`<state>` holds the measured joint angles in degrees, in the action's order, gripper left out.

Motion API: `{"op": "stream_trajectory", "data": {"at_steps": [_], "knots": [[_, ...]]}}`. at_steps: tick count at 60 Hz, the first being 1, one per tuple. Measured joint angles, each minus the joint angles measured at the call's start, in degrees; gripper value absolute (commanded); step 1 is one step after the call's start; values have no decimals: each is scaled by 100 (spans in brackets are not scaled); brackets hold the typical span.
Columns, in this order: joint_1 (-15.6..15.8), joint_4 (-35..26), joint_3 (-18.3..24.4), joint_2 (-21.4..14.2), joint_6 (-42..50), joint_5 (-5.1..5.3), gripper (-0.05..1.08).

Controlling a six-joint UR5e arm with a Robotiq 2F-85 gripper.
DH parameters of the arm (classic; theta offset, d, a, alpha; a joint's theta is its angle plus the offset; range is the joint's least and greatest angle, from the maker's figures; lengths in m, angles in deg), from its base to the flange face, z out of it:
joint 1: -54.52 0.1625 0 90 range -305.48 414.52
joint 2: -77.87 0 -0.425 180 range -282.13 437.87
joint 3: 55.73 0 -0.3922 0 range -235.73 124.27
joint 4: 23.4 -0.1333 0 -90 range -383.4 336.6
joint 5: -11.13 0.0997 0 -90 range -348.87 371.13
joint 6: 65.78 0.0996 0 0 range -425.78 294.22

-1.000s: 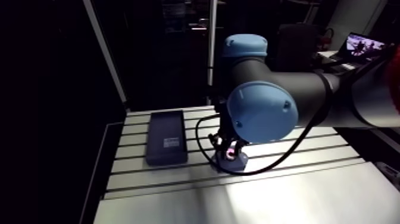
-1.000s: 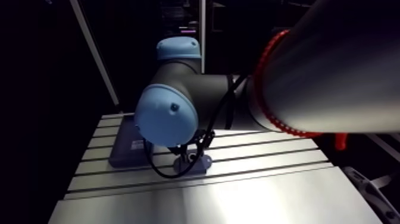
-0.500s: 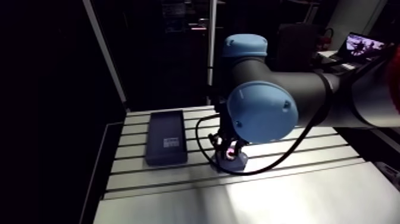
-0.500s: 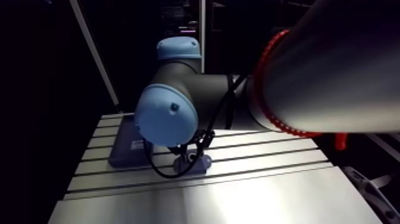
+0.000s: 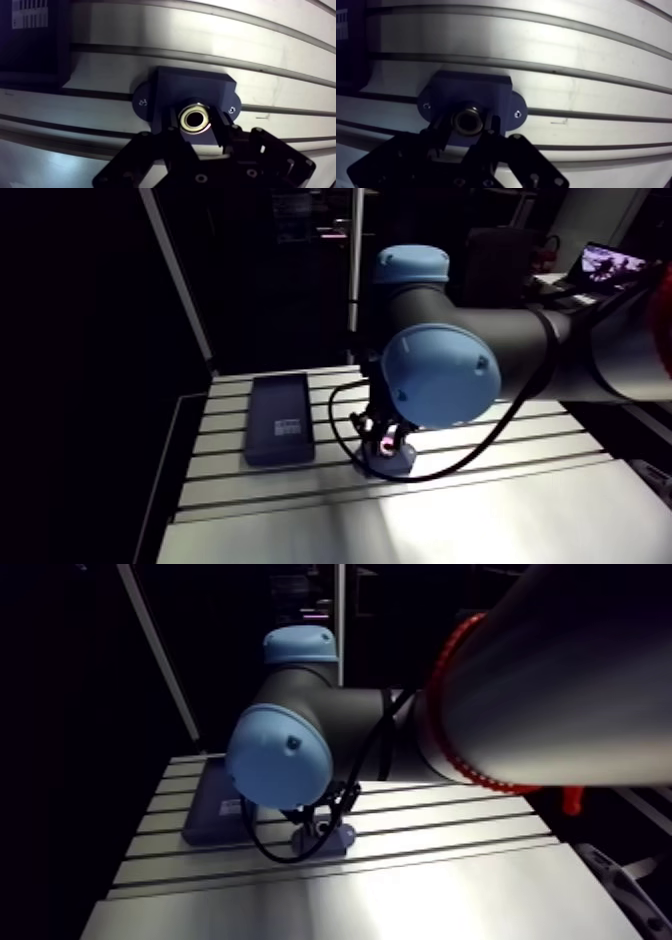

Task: Pick up the bearing and press it into the housing until flush.

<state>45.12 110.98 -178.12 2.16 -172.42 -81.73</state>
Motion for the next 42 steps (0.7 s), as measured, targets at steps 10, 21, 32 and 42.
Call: {"op": "stream_trajectory", "data": {"at_steps": [10, 21, 32, 42], "knots": [[0, -9, 4, 0, -1, 0, 82], [0, -16, 8, 0, -2, -1, 82], [0, -24, 14, 13, -2, -3, 82], [0, -28, 21, 41, -2, -7, 82]]}}
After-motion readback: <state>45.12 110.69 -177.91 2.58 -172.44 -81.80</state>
